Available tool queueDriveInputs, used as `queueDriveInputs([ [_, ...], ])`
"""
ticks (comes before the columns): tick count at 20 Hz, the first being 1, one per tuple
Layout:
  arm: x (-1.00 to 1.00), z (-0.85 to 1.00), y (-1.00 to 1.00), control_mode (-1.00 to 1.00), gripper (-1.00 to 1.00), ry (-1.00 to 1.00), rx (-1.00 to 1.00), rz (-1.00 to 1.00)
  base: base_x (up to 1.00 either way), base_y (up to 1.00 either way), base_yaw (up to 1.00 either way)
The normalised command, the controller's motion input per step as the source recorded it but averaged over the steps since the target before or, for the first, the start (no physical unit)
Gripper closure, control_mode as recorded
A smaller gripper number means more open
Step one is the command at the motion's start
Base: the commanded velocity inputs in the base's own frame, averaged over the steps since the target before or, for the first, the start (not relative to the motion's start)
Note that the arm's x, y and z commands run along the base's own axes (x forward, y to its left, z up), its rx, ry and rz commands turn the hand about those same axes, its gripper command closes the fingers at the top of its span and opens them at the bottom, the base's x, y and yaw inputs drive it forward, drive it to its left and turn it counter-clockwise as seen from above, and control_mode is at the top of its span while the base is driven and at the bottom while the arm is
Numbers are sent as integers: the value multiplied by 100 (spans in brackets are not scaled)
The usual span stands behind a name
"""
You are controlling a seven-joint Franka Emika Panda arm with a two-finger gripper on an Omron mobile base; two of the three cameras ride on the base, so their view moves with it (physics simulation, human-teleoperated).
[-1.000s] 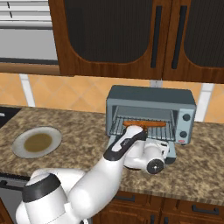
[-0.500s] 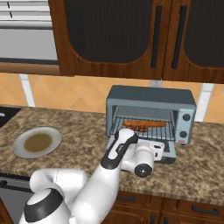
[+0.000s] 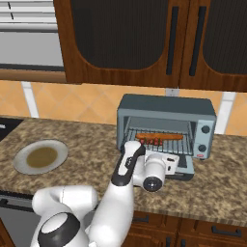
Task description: Pick up the kebab skewer and baguette bread, and place them inside the toaster oven. Close the toaster oven door and start by setting the timer.
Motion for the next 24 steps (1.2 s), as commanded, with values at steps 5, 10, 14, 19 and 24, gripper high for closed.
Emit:
queueDriveInputs([
  [5,0,0,0,-100,-100,0,0,0,0,0,0],
  [10,0,-1,-1,-100,-100,0,0,1,0,0,0],
  [14,0,-1,-1,-100,-100,0,0,4,0,0,0],
  [19,0,0,-6,-100,-100,0,0,5,0,0,0],
  [24,0,-2,0,-100,-100,0,-4,3,0,0,0],
])
